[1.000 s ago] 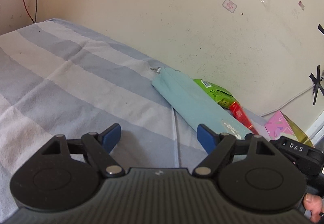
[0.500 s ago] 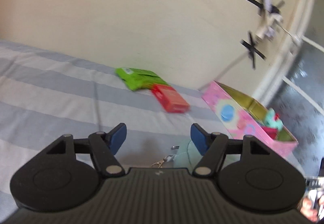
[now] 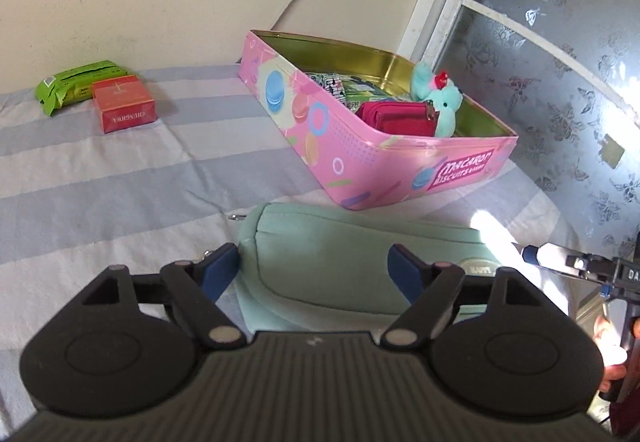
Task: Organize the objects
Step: 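Carry the pencil case into the pink tin and open the right gripper, then move the right gripper to the red cigarette box, then grasp the red cigarette box with the right gripper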
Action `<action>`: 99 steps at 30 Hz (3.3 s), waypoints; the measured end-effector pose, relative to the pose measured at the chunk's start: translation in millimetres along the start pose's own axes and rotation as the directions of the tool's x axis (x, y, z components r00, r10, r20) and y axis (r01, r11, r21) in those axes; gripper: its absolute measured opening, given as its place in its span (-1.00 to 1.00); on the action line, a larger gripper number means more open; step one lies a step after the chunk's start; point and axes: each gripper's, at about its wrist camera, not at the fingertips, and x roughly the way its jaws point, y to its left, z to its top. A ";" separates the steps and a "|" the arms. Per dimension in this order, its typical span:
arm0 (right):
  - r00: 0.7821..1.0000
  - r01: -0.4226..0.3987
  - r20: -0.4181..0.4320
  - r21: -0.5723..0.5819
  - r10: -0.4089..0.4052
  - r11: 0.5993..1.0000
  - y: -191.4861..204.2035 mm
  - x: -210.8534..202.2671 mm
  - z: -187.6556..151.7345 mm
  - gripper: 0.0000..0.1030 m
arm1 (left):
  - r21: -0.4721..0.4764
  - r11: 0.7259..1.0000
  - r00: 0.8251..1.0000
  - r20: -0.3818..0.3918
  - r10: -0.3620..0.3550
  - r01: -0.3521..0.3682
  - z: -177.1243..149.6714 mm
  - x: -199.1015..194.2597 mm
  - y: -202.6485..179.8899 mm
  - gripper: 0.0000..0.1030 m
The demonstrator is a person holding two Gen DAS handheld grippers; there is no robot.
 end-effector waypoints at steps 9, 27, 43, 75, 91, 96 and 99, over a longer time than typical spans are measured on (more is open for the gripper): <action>1.000 0.006 -0.010 -0.180 -0.008 0.984 23.8 7.4 -29.9 -0.06 | -0.007 0.997 0.995 0.063 0.080 -0.080 -20.3 -29.8 -31.1 0.38; 0.992 0.123 0.063 -0.424 -0.106 0.897 22.2 101.7 208.7 -0.08 | -0.126 0.985 0.975 0.174 0.137 -0.116 166.1 75.3 -51.9 0.36; 0.952 0.304 0.048 -0.299 -0.304 0.905 -46.6 191.8 258.9 0.11 | -0.186 0.971 0.983 0.080 0.164 -0.147 176.9 134.9 -46.3 0.49; 0.961 -0.156 -0.274 -0.475 0.023 0.866 172.5 220.3 47.4 -0.09 | -0.171 0.821 0.831 0.029 0.556 -0.544 -5.3 -53.3 113.1 0.53; 0.941 0.179 -0.176 -0.463 -0.288 0.868 199.2 400.5 33.3 0.71 | -0.295 0.801 0.830 0.046 0.556 -0.520 -9.2 -65.6 161.0 0.71; 0.937 0.161 -0.179 -0.542 -0.300 0.825 200.6 405.6 27.8 0.11 | -0.304 0.806 0.836 0.052 0.547 -0.508 -8.5 -67.2 164.5 0.71; 0.941 0.062 -0.238 -0.580 -0.241 0.813 202.0 379.2 18.3 0.10 | -0.308 0.813 0.843 0.058 0.535 -0.494 -9.0 -67.9 165.5 0.71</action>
